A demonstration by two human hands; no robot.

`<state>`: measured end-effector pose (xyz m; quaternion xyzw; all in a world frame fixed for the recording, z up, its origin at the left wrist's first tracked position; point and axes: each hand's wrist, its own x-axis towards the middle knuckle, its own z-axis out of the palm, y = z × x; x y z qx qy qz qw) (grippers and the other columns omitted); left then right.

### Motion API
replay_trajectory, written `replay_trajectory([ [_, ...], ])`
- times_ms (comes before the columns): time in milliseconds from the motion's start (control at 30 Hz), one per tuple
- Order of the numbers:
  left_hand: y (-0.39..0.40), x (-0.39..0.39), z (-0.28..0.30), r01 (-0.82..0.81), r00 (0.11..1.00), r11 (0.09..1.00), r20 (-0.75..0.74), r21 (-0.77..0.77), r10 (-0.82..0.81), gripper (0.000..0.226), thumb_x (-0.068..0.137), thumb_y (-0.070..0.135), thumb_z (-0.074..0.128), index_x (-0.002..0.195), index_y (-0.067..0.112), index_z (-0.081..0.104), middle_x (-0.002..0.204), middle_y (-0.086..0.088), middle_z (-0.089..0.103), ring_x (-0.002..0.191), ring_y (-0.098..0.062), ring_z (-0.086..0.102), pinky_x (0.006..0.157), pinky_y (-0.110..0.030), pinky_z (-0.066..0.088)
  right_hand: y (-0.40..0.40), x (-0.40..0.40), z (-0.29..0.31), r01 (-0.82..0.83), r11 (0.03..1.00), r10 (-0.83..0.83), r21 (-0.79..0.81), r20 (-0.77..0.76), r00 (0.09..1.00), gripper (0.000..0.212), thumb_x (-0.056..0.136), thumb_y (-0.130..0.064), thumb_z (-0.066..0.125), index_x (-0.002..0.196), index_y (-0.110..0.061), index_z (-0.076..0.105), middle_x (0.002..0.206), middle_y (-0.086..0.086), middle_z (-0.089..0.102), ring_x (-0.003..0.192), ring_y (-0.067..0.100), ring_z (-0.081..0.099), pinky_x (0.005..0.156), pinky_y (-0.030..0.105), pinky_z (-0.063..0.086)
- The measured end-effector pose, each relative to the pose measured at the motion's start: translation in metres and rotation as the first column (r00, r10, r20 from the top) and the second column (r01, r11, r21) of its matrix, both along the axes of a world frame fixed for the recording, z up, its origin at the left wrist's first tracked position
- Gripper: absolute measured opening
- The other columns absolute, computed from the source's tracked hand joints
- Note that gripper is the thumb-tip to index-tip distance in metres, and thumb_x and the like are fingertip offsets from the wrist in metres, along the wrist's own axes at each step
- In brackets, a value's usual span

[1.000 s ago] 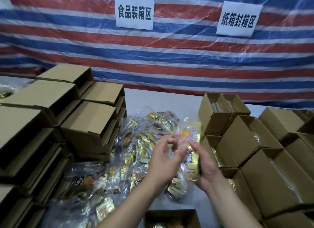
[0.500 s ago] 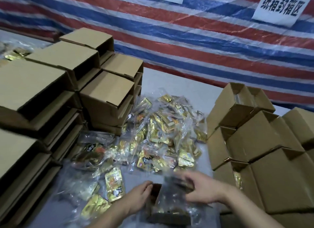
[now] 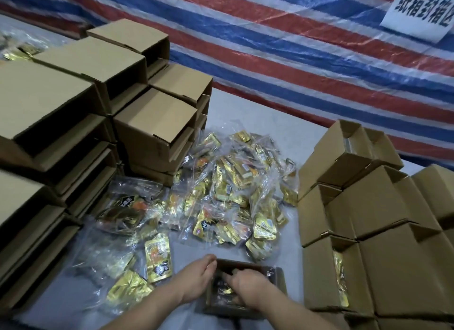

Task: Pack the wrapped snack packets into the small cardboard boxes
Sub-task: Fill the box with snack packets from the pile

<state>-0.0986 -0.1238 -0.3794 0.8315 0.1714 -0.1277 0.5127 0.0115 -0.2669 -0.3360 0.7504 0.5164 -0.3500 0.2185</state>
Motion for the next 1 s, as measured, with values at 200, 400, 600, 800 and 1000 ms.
replay_trajectory([
  [200,0.006,0.002,-0.004,-0.016,1.000,1.000,-0.025,-0.012,0.016,0.025,0.105,0.040,0.032,0.119,0.032,0.052,0.112,0.004,0.063,0.104,-0.012,0.058,0.091,-0.024,0.044,-0.010,0.007,0.024,0.538,0.841,-0.469,0.058,-0.419,0.778,0.062,0.085,-0.027,0.069,0.143,-0.025,0.050,0.137,-0.003,0.059,0.124,0.015,0.055,0.101,0.017,0.042],
  [400,0.006,0.003,-0.001,-0.024,1.000,0.999,-0.017,-0.022,0.023,0.027,0.106,0.039,0.031,0.112,0.025,0.054,0.107,0.000,0.064,0.101,-0.015,0.059,0.091,-0.028,0.046,-0.025,0.017,0.044,0.557,0.830,-0.530,-0.042,-0.370,0.763,0.031,0.092,-0.042,0.052,0.115,-0.027,0.067,0.122,-0.005,0.065,0.108,0.010,0.056,0.082,0.013,0.039],
  [600,0.002,0.003,0.000,-0.002,1.000,1.000,-0.002,0.000,0.002,0.018,0.105,0.038,0.034,0.110,0.033,0.050,0.107,0.000,0.066,0.098,-0.014,0.060,0.089,-0.027,0.047,-0.001,-0.013,0.016,0.613,0.772,-0.631,-0.168,-0.310,0.711,0.060,0.095,-0.066,0.034,0.135,-0.026,0.053,0.141,0.000,0.052,0.139,0.018,0.041,0.095,0.019,0.034],
  [800,0.008,0.005,0.007,-0.009,0.999,1.000,-0.032,0.005,0.009,0.023,0.106,0.038,0.032,0.116,0.031,0.051,0.110,0.001,0.065,0.100,-0.013,0.060,0.090,-0.027,0.046,-0.010,-0.005,0.035,0.578,0.812,-0.576,-0.087,-0.282,0.767,0.046,0.096,-0.052,0.037,0.111,-0.022,0.067,0.128,0.009,0.060,0.124,0.024,0.053,0.082,0.022,0.036],
  [1000,0.005,0.001,0.013,-0.021,0.999,1.000,-0.049,0.014,0.021,0.027,0.106,0.037,0.031,0.124,0.028,0.051,0.110,0.001,0.063,0.099,-0.012,0.059,0.083,-0.024,0.044,-0.014,0.005,0.038,0.565,0.822,-0.536,0.077,-0.236,0.811,0.036,0.100,-0.040,0.039,0.099,-0.018,0.068,0.108,0.007,0.068,0.105,0.024,0.062,0.077,0.027,0.043],
])
